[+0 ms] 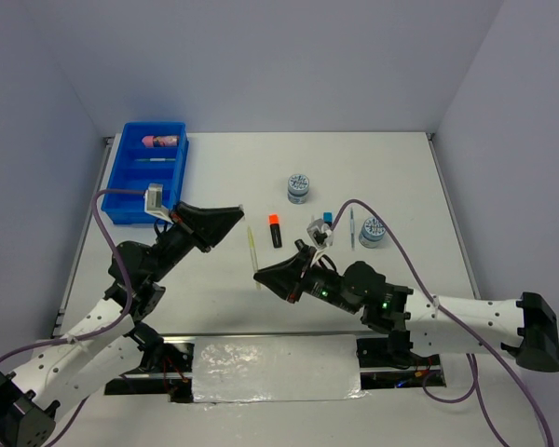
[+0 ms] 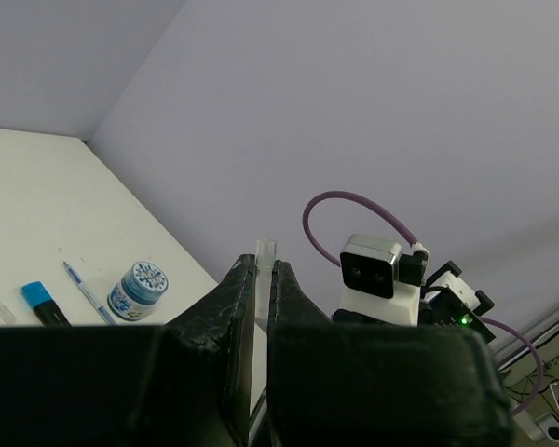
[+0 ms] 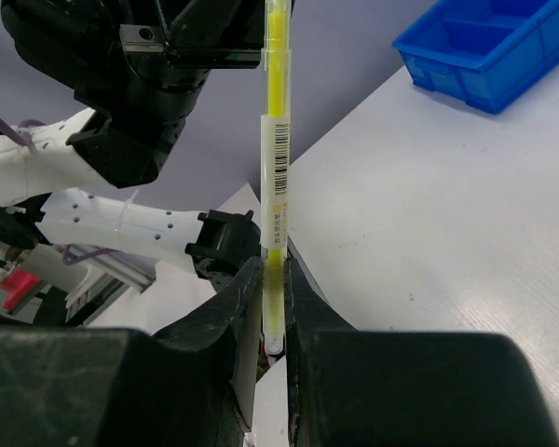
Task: Sort the stationery into containers
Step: Close the pen cap on the pen.
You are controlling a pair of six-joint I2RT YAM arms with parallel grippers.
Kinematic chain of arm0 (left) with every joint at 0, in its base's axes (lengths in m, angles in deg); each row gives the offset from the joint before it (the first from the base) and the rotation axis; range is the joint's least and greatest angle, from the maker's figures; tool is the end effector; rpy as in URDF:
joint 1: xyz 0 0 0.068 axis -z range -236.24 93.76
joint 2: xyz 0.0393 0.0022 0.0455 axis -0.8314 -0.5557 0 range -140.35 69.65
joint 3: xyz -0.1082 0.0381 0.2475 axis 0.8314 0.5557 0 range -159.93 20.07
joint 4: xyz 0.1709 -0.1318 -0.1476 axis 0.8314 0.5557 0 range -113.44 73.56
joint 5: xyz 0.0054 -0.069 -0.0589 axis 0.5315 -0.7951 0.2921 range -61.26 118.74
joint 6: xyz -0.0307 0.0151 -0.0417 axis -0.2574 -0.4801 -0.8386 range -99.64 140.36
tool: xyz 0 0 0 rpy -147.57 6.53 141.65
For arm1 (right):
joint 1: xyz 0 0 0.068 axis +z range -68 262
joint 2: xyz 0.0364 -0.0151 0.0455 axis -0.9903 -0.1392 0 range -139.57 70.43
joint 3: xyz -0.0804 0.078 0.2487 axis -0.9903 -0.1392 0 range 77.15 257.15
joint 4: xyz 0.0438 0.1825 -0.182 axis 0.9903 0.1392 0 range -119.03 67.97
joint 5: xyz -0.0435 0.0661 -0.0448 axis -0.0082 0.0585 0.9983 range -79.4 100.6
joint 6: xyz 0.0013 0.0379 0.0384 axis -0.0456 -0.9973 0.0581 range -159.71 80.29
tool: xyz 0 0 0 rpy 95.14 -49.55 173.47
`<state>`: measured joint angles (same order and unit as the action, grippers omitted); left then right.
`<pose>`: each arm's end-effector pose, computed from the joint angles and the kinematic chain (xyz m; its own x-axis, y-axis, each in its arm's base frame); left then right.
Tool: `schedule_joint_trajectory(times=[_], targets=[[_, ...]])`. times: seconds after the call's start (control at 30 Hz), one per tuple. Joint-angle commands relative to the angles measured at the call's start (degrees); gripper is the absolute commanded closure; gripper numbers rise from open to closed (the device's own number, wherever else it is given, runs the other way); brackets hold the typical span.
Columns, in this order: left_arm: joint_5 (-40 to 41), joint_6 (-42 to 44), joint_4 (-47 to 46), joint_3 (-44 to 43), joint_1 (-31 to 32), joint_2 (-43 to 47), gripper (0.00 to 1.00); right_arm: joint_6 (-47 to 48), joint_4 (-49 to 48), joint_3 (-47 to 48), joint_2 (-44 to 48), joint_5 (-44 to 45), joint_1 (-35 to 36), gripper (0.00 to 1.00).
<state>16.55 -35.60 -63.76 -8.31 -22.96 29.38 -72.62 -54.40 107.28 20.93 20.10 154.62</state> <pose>0.1350 -0.0975 0.3442 -0.3504 -0.7390 -0.5754 0.7169 0.1837 -0.6725 0.0677 0.1969 0.3009 -0.4585 0.3288 -0.8256 -0.7660 0.3247 0.5548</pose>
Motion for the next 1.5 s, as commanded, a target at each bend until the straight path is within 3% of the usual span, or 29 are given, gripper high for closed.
schedule_joint_trajectory(times=[0.0, 1.47], targets=[[0.85, -0.55, -3.98, -0.97, 0.38, 0.63, 1.0, 0.83, -3.02, 2.92, -0.51, 0.7, 0.51, 1.0], [-0.12, -2.31, -4.68, -0.62, 0.74, 0.63, 1.0, 1.79, 0.75, 6.43, -3.68, 3.16, 0.51, 1.0]])
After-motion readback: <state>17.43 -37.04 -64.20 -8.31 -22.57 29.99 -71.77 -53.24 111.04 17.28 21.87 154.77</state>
